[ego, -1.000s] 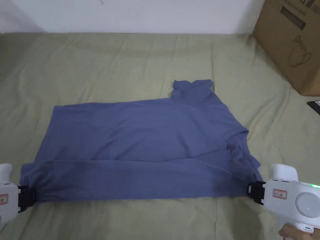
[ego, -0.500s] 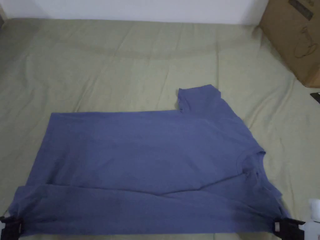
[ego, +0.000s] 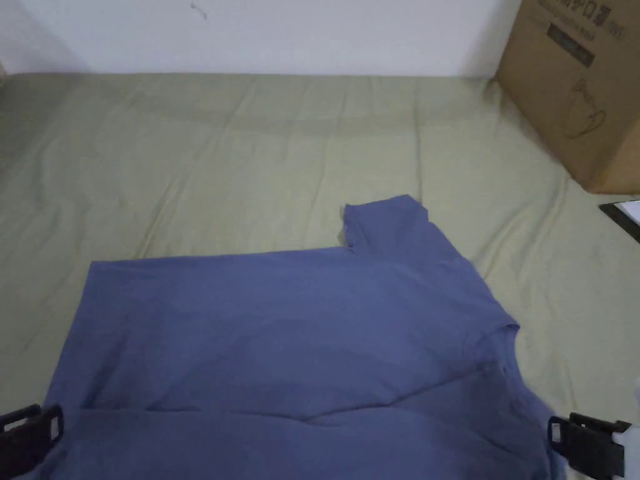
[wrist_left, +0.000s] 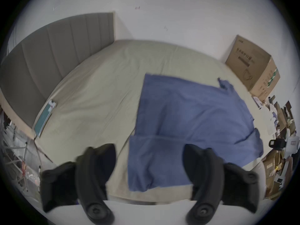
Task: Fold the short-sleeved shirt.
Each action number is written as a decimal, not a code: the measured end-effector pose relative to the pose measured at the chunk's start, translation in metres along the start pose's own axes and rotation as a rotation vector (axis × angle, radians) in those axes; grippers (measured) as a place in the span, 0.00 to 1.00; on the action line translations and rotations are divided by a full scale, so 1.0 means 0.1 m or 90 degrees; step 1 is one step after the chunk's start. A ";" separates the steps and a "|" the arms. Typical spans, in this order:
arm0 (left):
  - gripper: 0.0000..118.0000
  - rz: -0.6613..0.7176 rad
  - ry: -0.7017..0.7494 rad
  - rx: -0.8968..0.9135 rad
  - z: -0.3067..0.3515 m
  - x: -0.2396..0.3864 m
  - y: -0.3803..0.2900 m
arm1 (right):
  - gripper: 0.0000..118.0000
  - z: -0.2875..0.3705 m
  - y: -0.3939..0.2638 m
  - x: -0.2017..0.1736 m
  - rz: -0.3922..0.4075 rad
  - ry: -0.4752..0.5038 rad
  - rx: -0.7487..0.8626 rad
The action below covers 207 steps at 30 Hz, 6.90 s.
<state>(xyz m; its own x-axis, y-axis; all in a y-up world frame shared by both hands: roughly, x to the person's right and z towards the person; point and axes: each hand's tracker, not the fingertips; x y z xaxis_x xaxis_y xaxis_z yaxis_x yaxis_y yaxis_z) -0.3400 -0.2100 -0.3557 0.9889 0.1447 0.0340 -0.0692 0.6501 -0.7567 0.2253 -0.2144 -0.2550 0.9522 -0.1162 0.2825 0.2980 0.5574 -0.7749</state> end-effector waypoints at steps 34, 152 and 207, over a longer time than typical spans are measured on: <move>0.00 0.018 0.020 -0.091 -1.31 0.29 0.68 | 0.33 -3.06 2.80 -0.62 0.146 0.002 -0.133; 0.05 0.143 -0.258 -0.098 -0.14 0.37 0.40 | 0.00 -0.36 0.10 -1.29 0.156 0.236 0.003; 0.07 -0.106 -0.484 -0.413 -1.16 3.00 -0.31 | 0.00 -0.22 -0.22 -0.13 -0.029 0.173 0.020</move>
<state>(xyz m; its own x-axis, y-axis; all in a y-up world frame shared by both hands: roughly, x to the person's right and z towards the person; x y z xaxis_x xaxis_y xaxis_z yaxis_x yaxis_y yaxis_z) -0.0257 -0.2733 -0.3983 0.6182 0.6723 0.4071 0.3702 0.2078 -0.9054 0.2078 -0.2436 -0.2537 0.9221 -0.3558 0.1518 0.3431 0.5712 -0.7456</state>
